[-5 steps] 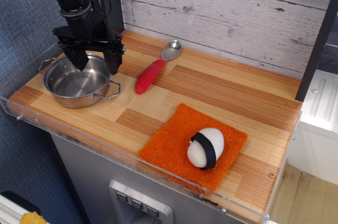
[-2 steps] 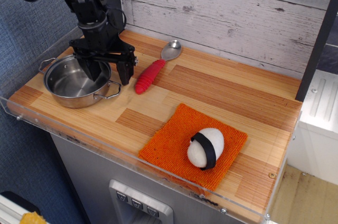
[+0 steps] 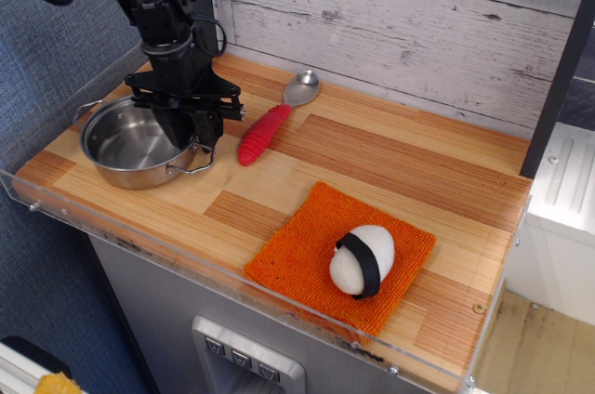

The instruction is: Move the pot to the top of the cloth on the right

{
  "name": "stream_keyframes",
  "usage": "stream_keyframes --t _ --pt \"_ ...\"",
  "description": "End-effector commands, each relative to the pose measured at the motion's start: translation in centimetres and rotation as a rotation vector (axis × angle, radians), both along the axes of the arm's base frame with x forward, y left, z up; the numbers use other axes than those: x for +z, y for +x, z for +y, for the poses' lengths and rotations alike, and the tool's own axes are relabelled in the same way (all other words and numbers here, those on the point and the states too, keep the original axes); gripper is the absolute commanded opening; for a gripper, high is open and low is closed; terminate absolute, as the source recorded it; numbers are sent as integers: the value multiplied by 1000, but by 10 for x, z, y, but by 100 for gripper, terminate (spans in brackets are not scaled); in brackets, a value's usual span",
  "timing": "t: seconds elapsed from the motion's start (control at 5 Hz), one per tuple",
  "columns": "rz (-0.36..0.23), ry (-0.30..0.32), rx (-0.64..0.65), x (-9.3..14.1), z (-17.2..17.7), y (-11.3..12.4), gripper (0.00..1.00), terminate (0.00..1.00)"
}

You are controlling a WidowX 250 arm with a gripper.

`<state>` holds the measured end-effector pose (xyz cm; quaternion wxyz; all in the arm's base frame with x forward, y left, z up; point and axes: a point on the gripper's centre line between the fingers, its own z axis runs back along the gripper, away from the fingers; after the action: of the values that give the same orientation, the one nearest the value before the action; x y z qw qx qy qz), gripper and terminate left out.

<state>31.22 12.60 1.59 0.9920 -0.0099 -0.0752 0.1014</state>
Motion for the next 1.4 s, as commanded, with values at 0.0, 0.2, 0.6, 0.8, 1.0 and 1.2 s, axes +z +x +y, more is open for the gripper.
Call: stream_keyframes --t 0.0,0.2,0.6,0.8,1.0,1.2 --pt "-34 22 17 23 -4 0 0 0" --pt "-19 82 144 53 -14 -14 0 0" --pt "-70 111 199 120 -86 -19 0 0" --pt "-108 80 16 127 -136 4 0 0" --pt "-84 39 -106 106 -188 43 0 0" --pt "-74 27 -118 93 -226 65 0 0"
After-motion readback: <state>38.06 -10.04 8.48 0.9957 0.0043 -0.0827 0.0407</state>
